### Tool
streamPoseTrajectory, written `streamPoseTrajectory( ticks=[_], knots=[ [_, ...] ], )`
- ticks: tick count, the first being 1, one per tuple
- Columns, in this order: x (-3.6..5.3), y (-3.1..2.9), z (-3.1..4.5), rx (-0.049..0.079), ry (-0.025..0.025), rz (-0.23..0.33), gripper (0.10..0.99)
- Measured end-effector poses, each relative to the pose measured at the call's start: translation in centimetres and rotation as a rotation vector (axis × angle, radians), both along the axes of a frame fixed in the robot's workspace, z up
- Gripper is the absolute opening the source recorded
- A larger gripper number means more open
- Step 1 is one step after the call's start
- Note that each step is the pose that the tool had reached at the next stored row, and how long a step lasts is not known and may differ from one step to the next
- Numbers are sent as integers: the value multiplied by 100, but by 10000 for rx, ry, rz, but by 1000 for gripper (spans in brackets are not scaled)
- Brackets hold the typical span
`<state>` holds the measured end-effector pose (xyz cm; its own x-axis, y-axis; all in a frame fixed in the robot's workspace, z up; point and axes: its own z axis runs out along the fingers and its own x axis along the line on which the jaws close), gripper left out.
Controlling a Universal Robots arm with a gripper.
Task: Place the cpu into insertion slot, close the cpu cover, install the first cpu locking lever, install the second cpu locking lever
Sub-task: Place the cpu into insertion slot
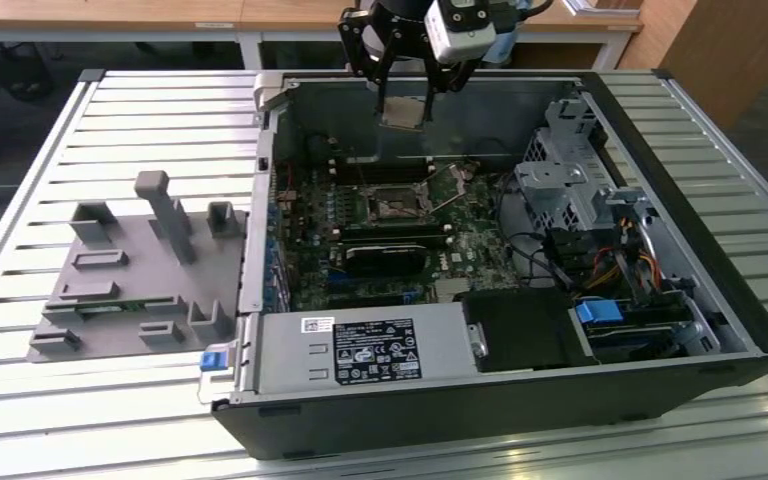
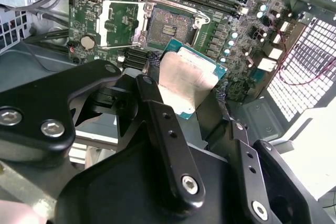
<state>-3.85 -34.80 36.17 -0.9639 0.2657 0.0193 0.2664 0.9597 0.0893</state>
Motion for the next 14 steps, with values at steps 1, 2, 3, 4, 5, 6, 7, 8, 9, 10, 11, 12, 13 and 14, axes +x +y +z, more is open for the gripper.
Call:
streamPoseTrajectory(
  ticks=[1,2,3,4,5,6,7,8,9,10,11,12,13,14],
  knots=[
    [0,0,0,0,0,-13,529],
    [0,0,0,0,0,-25,529],
    [0,0,0,0,0,-37,529],
    [0,0,0,1,0,-49,529],
    [0,0,0,1,0,-61,529],
    [0,0,0,1,0,-75,529],
    [0,0,0,0,0,-87,529],
    [0,0,0,0,0,-100,529],
    [0,0,0,1,0,-112,529],
    [0,0,0,0,0,-125,529],
    [0,0,0,0,0,-136,529],
    [0,0,0,0,0,-148,529],
    [0,0,0,0,0,-160,529],
    [0,0,0,0,0,-173,529]
  ],
)
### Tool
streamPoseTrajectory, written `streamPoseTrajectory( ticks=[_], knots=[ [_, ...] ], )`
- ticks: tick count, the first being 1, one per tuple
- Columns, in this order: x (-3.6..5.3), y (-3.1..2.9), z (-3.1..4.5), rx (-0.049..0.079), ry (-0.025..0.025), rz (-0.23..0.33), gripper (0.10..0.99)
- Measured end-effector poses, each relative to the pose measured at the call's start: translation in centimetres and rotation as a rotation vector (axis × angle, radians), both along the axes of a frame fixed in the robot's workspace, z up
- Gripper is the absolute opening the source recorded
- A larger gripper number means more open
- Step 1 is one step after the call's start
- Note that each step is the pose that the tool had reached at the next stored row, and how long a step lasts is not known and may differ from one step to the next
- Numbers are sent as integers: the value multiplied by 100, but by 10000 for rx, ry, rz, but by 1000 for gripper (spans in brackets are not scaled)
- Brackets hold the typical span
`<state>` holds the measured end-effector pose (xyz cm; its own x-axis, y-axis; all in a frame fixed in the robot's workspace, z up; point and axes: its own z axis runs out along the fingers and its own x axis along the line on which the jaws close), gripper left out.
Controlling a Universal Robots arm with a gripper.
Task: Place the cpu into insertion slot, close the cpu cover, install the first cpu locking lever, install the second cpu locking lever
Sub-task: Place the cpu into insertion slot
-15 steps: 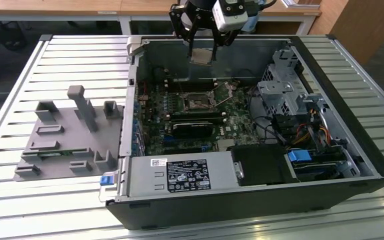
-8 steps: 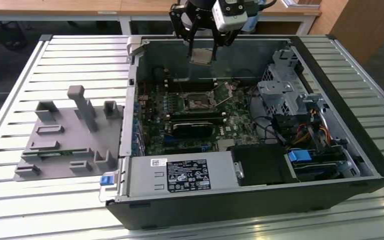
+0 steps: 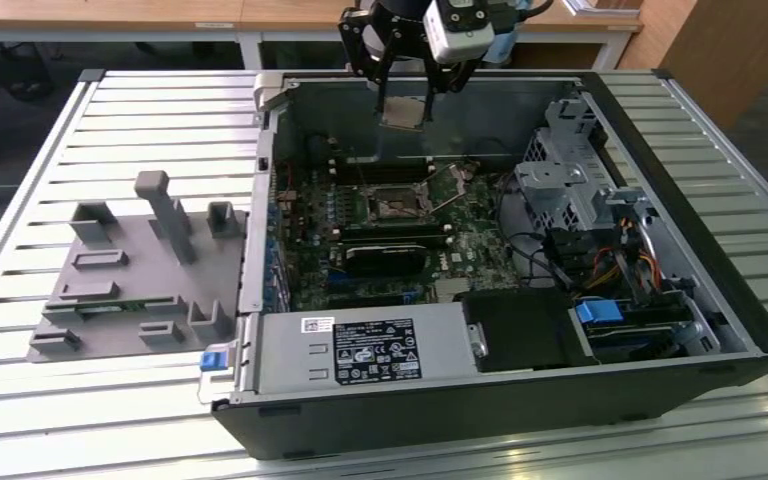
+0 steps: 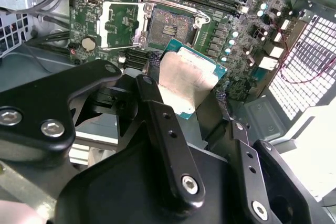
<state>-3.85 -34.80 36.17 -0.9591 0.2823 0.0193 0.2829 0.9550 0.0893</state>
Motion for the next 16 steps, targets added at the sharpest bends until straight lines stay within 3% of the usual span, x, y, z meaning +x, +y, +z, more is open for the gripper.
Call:
streamPoseTrajectory(
  ticks=[16],
  knots=[
    [0,0,0,0,0,-310,529]
  ],
)
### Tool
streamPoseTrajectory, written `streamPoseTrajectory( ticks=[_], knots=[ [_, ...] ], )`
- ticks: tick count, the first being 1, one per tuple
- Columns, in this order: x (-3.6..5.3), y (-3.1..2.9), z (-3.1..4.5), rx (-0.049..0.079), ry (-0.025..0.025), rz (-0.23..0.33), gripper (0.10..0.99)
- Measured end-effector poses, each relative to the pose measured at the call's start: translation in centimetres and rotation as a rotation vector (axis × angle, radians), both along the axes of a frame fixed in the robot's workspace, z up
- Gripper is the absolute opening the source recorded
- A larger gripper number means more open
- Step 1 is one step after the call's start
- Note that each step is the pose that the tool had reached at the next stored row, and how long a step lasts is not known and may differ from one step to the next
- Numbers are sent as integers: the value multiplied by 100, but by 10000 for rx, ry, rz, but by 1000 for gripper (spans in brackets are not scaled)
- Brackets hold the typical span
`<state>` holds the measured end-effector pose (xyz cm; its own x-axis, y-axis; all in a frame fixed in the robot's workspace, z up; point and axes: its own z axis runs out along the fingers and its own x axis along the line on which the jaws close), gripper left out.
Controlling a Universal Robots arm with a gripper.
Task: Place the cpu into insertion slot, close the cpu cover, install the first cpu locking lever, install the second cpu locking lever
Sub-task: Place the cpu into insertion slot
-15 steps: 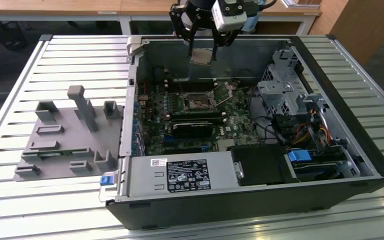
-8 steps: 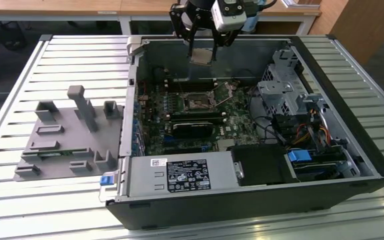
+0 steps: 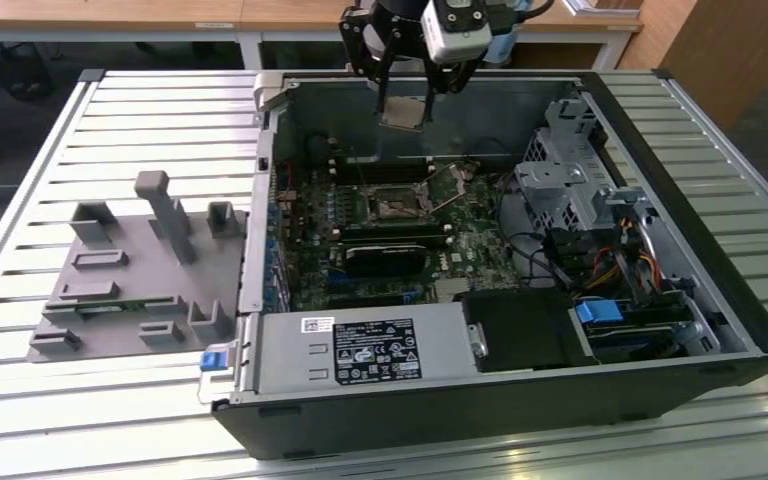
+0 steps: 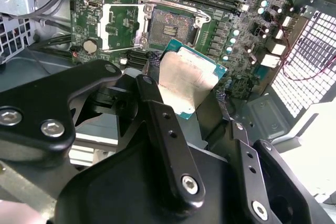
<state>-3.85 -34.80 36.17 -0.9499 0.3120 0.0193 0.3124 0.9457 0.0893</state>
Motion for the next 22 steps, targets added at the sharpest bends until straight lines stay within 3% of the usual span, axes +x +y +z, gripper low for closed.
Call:
streamPoseTrajectory(
  ticks=[22],
  knots=[
    [0,0,-72,0,0,-92,529]
  ],
)
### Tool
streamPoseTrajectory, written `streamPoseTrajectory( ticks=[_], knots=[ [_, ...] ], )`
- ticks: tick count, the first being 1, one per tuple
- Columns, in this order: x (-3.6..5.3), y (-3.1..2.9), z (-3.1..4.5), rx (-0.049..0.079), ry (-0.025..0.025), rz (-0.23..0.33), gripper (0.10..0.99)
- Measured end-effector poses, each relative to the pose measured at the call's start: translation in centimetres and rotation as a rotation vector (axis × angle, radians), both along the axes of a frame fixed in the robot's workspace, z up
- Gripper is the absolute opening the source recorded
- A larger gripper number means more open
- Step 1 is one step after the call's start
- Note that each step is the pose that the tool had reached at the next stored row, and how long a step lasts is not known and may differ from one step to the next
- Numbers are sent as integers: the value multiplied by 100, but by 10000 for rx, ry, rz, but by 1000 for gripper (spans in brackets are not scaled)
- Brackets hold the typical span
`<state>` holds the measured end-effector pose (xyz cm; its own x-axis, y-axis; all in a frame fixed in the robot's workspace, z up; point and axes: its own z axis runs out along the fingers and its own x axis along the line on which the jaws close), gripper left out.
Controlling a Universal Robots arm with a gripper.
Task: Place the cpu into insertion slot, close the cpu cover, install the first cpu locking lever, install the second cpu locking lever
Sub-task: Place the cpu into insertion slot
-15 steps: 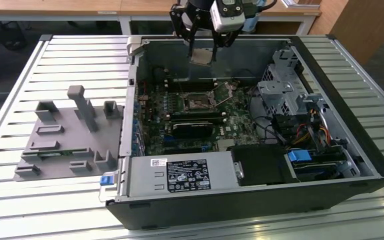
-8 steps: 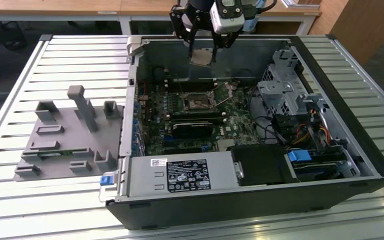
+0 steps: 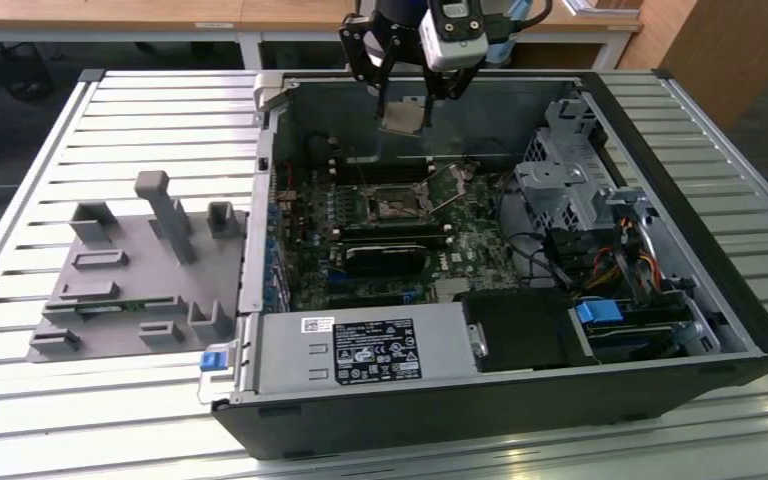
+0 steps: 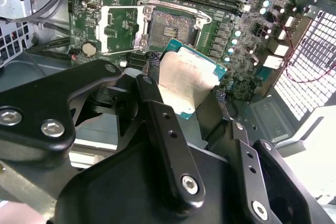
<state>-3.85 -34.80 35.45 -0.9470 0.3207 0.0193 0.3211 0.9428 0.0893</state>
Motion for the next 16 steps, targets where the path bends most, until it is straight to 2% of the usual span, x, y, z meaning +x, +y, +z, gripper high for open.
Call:
streamPoseTrajectory(
  ticks=[16],
  knots=[
    [0,0,-51,0,0,-4,529]
  ],
)
